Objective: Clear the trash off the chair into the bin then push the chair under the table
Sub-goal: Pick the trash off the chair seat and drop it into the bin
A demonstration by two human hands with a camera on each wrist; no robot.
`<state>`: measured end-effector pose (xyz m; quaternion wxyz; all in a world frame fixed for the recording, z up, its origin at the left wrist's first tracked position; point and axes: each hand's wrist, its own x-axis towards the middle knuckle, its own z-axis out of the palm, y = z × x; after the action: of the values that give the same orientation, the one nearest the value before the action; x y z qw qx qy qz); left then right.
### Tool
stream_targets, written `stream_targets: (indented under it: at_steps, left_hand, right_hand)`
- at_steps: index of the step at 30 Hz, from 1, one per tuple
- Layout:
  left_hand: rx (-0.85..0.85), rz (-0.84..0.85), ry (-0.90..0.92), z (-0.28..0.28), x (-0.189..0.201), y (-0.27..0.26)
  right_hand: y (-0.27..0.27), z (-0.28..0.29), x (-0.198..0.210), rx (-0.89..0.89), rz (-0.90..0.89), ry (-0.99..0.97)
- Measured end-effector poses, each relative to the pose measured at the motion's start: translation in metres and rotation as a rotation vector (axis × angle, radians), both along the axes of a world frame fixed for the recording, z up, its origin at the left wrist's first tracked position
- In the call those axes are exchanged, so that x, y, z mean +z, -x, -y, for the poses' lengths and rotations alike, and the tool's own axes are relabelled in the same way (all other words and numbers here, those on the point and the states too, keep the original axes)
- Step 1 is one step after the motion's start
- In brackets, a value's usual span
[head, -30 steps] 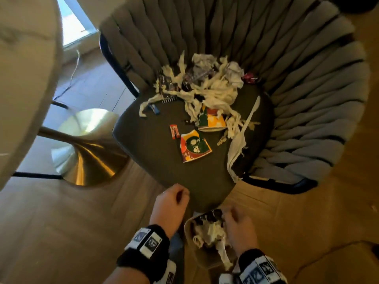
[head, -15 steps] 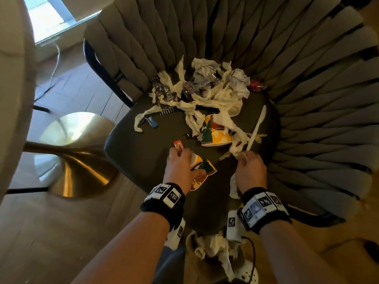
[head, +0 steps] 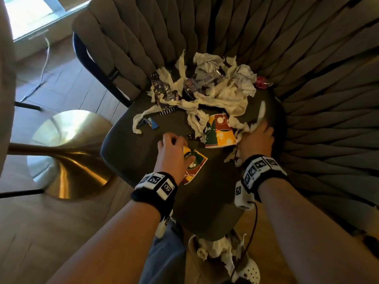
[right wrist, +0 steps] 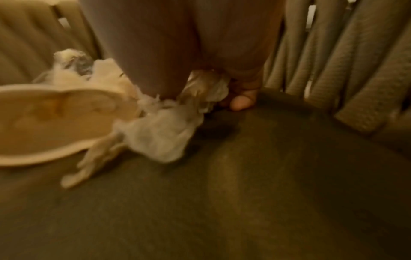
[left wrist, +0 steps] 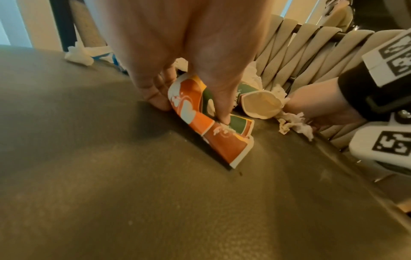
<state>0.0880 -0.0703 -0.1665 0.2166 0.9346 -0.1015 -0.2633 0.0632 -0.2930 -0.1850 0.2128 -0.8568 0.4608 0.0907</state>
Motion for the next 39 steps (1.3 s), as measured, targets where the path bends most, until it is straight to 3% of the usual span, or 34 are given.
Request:
stream_targets:
  at_steps: [3, 9, 16, 21, 25, 28, 32, 36, 39]
  left_hand:
    - [0.030, -0.093, -0.025, 0.002, -0.002, -0.002]
    - [-0.002, -0.129, -0.123, 0.008, 0.001, -0.005]
    - [0.186, -0.133, 0.105, -0.016, 0.012, 0.018]
    - [0.296, -0.159, 0.296, -0.029, 0.032, 0.076]
    - [0.205, -0.241, 0.345, -0.036, 0.037, 0.167]
    - [0.125, -0.365, 0.300, -0.040, 0.016, 0.232]
    - [0.114, -0.395, 0.186, -0.035, -0.037, 0.293]
    - [0.159, -0.350, 0.066, -0.024, -0.103, 0.331]
    - [0.150, -0.333, -0.004, -0.014, -0.144, 0.348]
  right_hand:
    - [0.003, -0.004, -0.006, 0.163, -0.048, 0.042]
    - [0.015, 0.004, 0.026, -0.232, 0.188, -0.160]
    - [0.059, -0.022, 0.084, -0.272, 0.473, -0.317]
    - [0.124, -0.053, 0.118, -0.169, 0.469, -0.388]
    - [0.212, -0.074, 0.127, -0.068, 0.340, -0.538]
    - [0.278, -0.083, 0.099, -0.038, 0.102, -0.596]
    - [0.344, -0.092, 0.009, 0.065, -0.232, -0.534]
    - [0.368, -0.102, -0.089, 0.113, -0.455, -0.569]
    - [0.366, -0.106, -0.150, 0.115, -0.496, -0.516]
